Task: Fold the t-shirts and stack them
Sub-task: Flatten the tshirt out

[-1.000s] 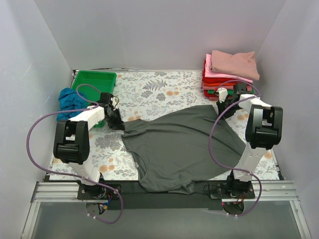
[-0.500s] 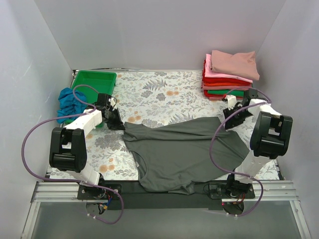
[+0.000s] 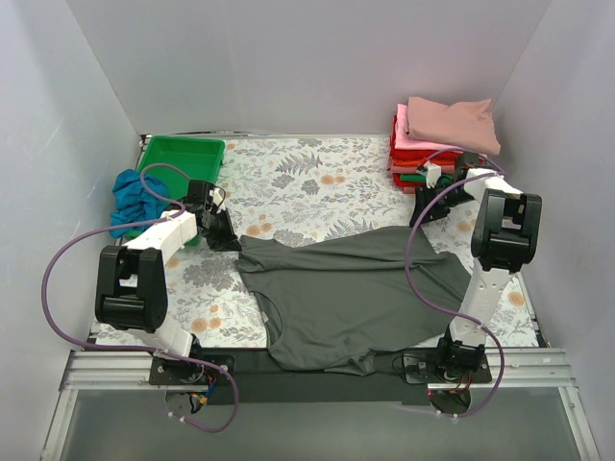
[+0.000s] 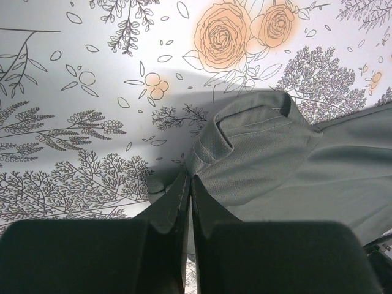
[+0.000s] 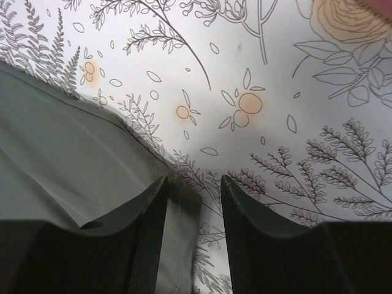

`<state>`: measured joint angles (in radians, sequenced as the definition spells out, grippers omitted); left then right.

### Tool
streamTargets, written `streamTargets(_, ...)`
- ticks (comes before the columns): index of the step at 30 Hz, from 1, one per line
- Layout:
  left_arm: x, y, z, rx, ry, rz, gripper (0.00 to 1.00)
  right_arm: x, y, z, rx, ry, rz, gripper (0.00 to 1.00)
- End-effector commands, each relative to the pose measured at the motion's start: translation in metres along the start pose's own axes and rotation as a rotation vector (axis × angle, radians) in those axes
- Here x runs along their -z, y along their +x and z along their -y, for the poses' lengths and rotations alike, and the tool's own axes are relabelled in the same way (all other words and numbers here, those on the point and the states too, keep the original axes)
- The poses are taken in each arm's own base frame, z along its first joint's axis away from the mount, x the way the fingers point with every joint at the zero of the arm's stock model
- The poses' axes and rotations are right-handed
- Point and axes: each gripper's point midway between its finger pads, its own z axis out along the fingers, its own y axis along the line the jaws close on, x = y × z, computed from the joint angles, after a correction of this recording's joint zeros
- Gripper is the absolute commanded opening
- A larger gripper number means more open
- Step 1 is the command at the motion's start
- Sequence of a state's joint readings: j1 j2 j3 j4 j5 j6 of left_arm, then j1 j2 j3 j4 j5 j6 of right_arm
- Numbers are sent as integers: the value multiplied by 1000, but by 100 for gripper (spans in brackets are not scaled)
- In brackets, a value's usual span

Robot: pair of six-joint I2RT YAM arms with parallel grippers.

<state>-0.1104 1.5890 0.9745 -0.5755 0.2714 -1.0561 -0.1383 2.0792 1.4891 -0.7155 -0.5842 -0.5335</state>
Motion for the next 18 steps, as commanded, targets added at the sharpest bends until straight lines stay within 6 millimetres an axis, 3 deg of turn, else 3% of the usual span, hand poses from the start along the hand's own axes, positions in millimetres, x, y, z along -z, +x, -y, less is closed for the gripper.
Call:
streamTargets(1, 6, -4, 4, -4, 23, 20, 0, 1, 11, -12, -43, -34, -26, 47)
streamTargets(3, 5, -4, 5, -4, 26, 16, 0, -1, 17, -13, -48, -36, -39, 46)
streamTargets(6, 6, -5, 6, -7, 30, 20, 0, -1, 21, -16, -62, -46, -48, 35)
streamTargets(7, 7, -5, 6, -7, 30, 22, 0, 0, 19, -17, -61, -47, -47, 22)
streamTargets(10, 11, -7, 6, -11, 28, 36, 0, 11, 12, -22, -36, -40, -27, 2)
streamTargets(18, 19, -15, 13, -13, 37, 64, 0, 69, -54, -45, 101, 17, 158, 1)
